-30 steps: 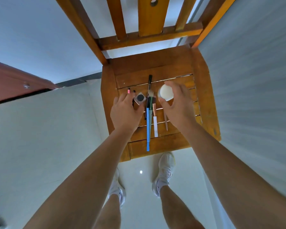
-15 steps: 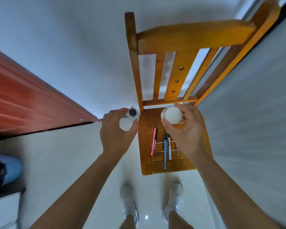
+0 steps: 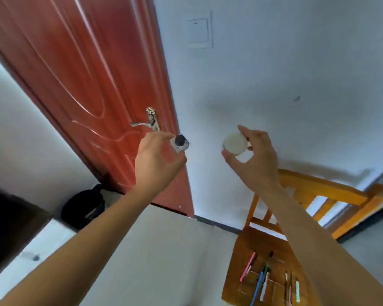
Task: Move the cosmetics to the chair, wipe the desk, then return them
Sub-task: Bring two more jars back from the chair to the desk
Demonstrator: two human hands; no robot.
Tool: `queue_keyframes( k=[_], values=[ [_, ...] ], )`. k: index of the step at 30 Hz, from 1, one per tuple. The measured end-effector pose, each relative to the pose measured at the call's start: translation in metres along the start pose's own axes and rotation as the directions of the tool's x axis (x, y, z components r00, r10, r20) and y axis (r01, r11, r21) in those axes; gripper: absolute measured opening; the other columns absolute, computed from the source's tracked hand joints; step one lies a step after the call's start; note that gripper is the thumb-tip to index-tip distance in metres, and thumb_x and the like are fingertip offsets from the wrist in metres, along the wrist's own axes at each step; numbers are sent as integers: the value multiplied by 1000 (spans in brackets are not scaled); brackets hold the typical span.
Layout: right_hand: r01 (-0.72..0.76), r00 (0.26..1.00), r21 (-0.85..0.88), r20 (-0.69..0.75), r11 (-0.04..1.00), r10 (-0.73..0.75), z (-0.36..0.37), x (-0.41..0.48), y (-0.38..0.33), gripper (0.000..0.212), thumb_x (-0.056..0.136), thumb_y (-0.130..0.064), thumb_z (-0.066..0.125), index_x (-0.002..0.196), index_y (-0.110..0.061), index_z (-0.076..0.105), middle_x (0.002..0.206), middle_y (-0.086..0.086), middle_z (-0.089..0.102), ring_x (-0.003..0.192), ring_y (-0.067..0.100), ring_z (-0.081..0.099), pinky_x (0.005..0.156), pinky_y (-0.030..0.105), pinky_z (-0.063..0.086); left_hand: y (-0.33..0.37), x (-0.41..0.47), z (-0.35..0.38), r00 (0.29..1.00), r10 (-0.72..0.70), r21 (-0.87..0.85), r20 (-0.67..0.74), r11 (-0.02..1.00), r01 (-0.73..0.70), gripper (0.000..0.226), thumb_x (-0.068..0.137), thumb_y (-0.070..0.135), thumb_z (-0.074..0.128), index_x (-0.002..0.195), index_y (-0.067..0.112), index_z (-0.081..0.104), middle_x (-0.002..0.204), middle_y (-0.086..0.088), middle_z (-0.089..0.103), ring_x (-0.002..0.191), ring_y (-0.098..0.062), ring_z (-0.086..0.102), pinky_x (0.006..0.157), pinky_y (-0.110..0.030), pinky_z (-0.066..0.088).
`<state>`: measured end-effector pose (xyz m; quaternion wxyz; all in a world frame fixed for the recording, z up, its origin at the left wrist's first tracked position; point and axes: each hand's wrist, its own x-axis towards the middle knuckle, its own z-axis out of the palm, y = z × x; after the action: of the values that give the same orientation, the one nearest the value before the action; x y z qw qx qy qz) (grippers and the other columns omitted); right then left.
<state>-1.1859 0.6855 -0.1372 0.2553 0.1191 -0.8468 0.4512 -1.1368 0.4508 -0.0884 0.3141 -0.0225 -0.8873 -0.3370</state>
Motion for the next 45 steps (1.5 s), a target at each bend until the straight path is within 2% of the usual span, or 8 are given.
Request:
queue_keyframes(
  k=[6,9,14,20,23,27,36,45],
  values=[
    [142,945,286,247,948,-216,60,-31,-83,70,74,-35,87,136,-21,57,123,-5,54,108,4,56,89,26,53,-18,-82,-99,948,-218,101,-232,964,247,43,71,51,63,104,23,67,102,13,57,95,-9,58,77,-26,51],
    [195,891,379,318,905,-325,95,-61,-139,70,73,-34,87,136,-21,59,123,-5,56,114,6,57,95,25,51,-29,-127,-159,893,-294,127,-341,927,354,34,74,44,71,102,26,66,100,15,56,95,-13,60,79,-35,53],
    [282,749,520,406,806,-524,160,-124,-254,71,74,-35,87,137,-19,58,119,-11,53,110,-5,50,94,20,48,-53,-206,-281,761,-313,182,-569,854,488,31,77,30,77,103,33,61,103,16,54,96,-9,58,78,-29,53],
    [292,566,674,450,679,-691,251,-228,-408,71,77,-40,84,140,-22,54,119,-12,51,108,4,56,92,28,54,-97,-313,-433,570,-309,167,-761,756,633,33,76,26,78,107,25,66,106,13,57,102,-11,57,76,-29,50],
    [273,507,729,446,628,-738,294,-282,-478,72,77,-42,82,140,-24,53,121,-12,51,108,-2,53,92,20,50,-121,-356,-505,509,-316,160,-801,706,690,35,75,23,79,107,24,67,106,13,57,102,-12,57,84,-40,51],
    [249,459,757,456,603,-762,339,-339,-547,73,76,-44,83,140,-24,54,120,-15,49,105,-11,50,85,3,42,-152,-397,-582,452,-309,160,-837,653,741,34,75,26,79,106,27,66,105,16,56,101,-8,56,83,-37,52],
    [217,384,754,518,620,-764,461,-395,-625,73,75,-50,78,140,-29,52,121,-17,50,111,4,55,91,36,55,-269,-424,-664,373,-365,64,-853,636,769,35,75,28,78,104,38,63,103,26,52,99,3,54,68,-10,40],
    [176,369,714,591,678,-717,675,-415,-707,67,74,-47,82,133,-28,56,120,-14,55,106,5,58,88,35,54,-469,-395,-764,265,-435,-19,-861,546,837,33,73,30,79,105,28,69,102,14,54,96,-5,57,85,-40,53]
  ],
)
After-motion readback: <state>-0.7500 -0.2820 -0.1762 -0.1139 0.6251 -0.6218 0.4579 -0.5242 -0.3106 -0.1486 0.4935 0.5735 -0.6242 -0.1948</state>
